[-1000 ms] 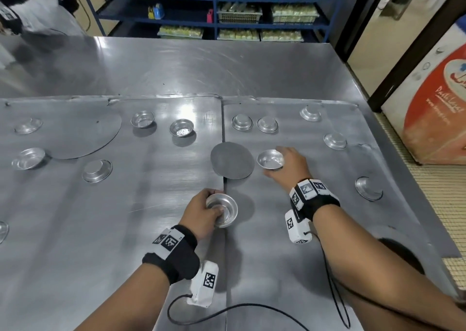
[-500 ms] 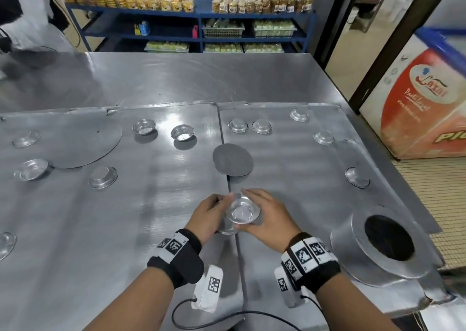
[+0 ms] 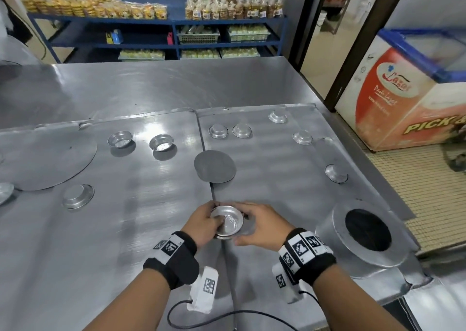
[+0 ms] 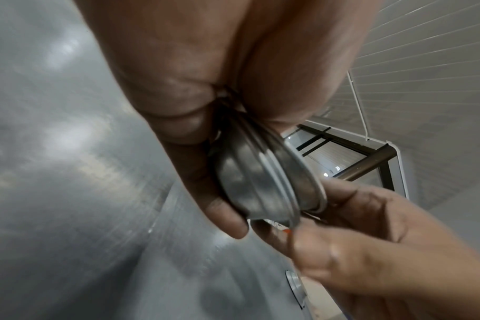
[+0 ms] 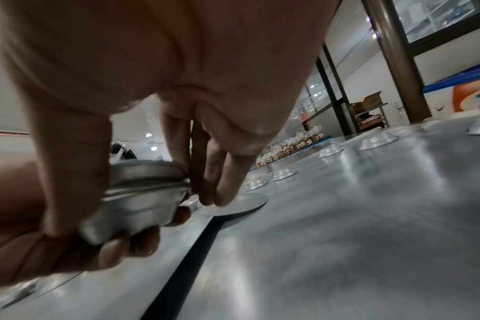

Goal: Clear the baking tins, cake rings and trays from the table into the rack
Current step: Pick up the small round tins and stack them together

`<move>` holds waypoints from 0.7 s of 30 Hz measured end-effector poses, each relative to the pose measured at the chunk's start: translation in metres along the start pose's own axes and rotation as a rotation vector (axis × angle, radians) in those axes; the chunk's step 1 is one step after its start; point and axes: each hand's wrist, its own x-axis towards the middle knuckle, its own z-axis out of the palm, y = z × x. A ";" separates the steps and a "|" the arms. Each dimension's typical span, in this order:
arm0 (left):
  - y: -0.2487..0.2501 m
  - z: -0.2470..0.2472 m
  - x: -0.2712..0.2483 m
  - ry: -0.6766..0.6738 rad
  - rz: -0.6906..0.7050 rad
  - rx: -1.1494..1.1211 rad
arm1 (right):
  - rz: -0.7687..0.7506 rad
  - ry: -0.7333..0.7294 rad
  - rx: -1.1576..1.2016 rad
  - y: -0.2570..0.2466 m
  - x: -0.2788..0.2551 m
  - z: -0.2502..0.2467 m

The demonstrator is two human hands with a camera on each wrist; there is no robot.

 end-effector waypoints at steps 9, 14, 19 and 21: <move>0.029 0.022 0.031 0.019 0.032 0.082 | 0.469 0.159 -0.448 0.029 0.051 -0.073; 0.045 0.034 0.052 0.026 0.032 0.060 | 0.654 0.312 -0.546 0.060 0.088 -0.120; 0.049 0.037 0.076 0.037 0.036 0.105 | 0.902 0.364 -0.587 0.114 0.102 -0.166; 0.050 0.038 0.085 0.039 0.040 0.128 | 1.027 0.394 -0.572 0.136 0.101 -0.181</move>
